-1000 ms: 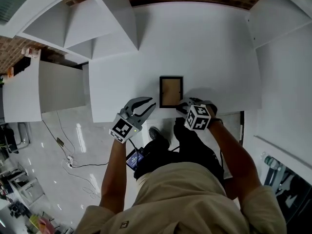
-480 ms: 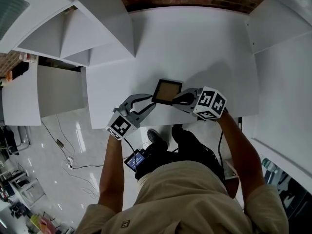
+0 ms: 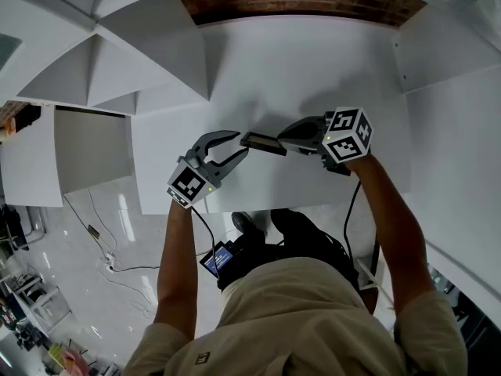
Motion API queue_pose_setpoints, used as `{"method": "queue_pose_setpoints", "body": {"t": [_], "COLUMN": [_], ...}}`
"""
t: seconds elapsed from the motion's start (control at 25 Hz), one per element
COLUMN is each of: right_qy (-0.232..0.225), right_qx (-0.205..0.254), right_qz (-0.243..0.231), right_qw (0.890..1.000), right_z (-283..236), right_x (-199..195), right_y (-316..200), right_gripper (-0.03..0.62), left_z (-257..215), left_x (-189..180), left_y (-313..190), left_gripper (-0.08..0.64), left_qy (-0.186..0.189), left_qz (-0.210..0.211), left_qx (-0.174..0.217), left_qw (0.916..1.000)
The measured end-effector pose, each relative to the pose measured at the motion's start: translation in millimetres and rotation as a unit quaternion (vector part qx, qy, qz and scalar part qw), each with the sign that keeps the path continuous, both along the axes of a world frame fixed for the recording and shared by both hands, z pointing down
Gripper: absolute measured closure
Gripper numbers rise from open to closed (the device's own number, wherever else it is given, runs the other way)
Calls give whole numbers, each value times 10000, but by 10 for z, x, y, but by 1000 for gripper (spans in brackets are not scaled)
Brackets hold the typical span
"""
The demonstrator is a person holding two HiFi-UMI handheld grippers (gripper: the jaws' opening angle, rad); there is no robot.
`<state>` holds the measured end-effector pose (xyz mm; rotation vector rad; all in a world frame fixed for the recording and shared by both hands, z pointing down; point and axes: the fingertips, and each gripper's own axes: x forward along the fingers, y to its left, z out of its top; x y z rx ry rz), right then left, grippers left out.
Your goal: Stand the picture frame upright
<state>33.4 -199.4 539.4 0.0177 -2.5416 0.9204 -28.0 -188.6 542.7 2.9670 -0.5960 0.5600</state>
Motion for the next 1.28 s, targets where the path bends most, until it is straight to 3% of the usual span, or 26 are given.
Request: {"method": "queue_pose_setpoints", "body": {"t": [0.16, 0.28, 0.4, 0.88, 1.28], "right_qy": [-10, -305, -515, -481, -494], "right_qx": [103, 51, 32, 322, 617], "right_qz": [120, 95, 97, 265, 837], "right_qw": [9999, 9995, 9986, 9980, 9934], "right_z": [41, 0, -7, -78, -261], "right_x": [35, 31, 12, 71, 234], "right_y": [-169, -144, -117, -86, -119], "right_gripper": [588, 586, 474, 465, 445], "left_z": [30, 25, 63, -18, -227], "left_x": [154, 266, 333, 341, 231], "left_y": [-165, -187, -180, -126, -79], "left_gripper": [431, 431, 431, 431, 431], "left_qy": [-5, 78, 57, 87, 138], "left_qz": [105, 257, 353, 286, 37], "left_qx": [-30, -122, -191, -111, 77], "left_qw": [9999, 9996, 9992, 9995, 9999]}}
